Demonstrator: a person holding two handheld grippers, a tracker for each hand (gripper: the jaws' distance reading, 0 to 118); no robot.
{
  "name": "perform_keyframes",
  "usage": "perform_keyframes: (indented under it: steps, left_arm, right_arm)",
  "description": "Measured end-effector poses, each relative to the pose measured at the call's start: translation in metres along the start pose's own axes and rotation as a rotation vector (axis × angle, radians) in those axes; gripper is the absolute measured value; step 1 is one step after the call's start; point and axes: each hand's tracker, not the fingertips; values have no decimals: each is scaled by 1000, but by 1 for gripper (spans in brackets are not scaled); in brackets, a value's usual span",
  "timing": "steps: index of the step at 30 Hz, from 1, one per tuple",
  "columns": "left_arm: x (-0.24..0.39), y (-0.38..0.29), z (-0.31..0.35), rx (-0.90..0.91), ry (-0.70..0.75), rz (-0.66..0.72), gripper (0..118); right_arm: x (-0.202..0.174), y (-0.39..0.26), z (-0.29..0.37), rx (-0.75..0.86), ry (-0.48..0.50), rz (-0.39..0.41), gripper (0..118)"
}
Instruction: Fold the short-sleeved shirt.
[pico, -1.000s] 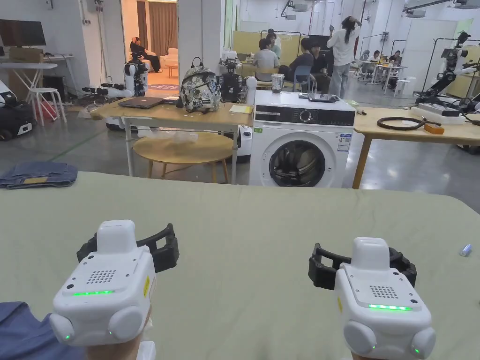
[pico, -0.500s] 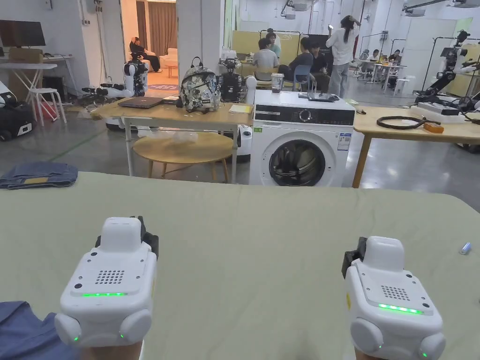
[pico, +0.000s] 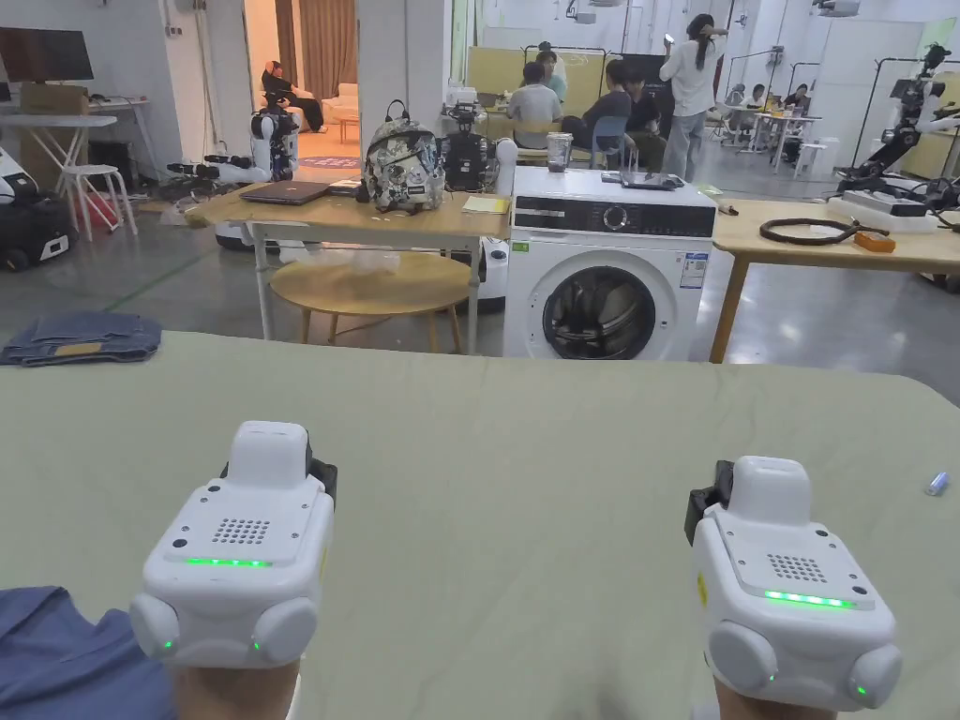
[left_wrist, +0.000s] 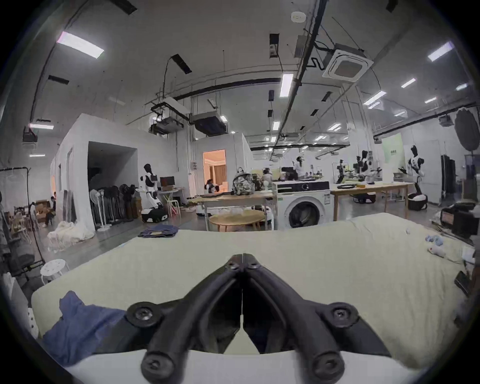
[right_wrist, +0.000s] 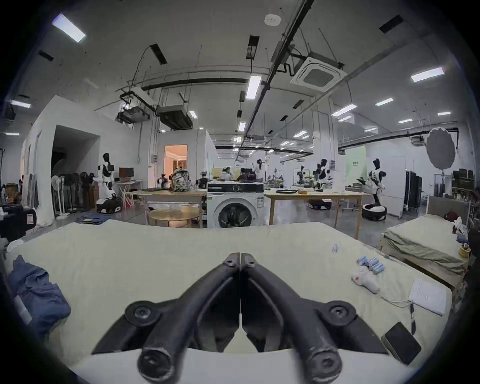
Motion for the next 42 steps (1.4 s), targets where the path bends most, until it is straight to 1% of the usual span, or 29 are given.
perform_keyframes:
  steps: [3, 7, 10, 16, 19, 25, 30, 34, 37, 38, 39, 40, 42]
  left_arm:
    - [-10, 0, 1, -30, -22, 32, 0]
    - [-35, -2, 7, -54, 19, 46, 0]
    - [-67, -3, 15, -79, 50, 70, 0]
    - [-137, -10, 41, -135, 160, 47, 0]
    - [-173, -16, 55, -192, 212, 46, 0]
    - [-242, -42, 69, -416, 269, 92, 0]
    - [-280, -78, 68, -650, 186, 162, 0]
    - [-300, -110, 54, -766, 134, 214, 0]
    - [-310, -131, 40, -810, 87, 304, 21]
    - [-312, -137, 34, -825, 80, 328, 35]
    - [-311, -139, 32, -853, 75, 335, 67]
    - [-310, -143, 29, -871, 80, 324, 70]
    - [-307, -151, 21, -913, 89, 281, 69]
  right_arm:
    - [-7, 2, 1, -5, 7, 1, 0]
    - [-23, 5, 0, -15, 37, 5, 0]
    - [-43, 5, 0, -21, 88, 7, 0]
    - [-95, -2, 2, -35, 204, 49, 0]
    - [-123, -8, 5, -49, 268, 76, 0]
    - [-165, -22, 9, -85, 364, 107, 0]
    - [-182, -35, 14, -106, 408, 127, 0]
    - [-187, -45, 15, -122, 424, 162, 0]
    - [-187, -50, 15, -137, 425, 173, 0]
    - [-186, -52, 15, -142, 424, 174, 0]
    - [-185, -53, 15, -146, 421, 177, 0]
    - [-184, -54, 14, -149, 420, 180, 0]
    - [-181, -57, 13, -154, 413, 189, 0]
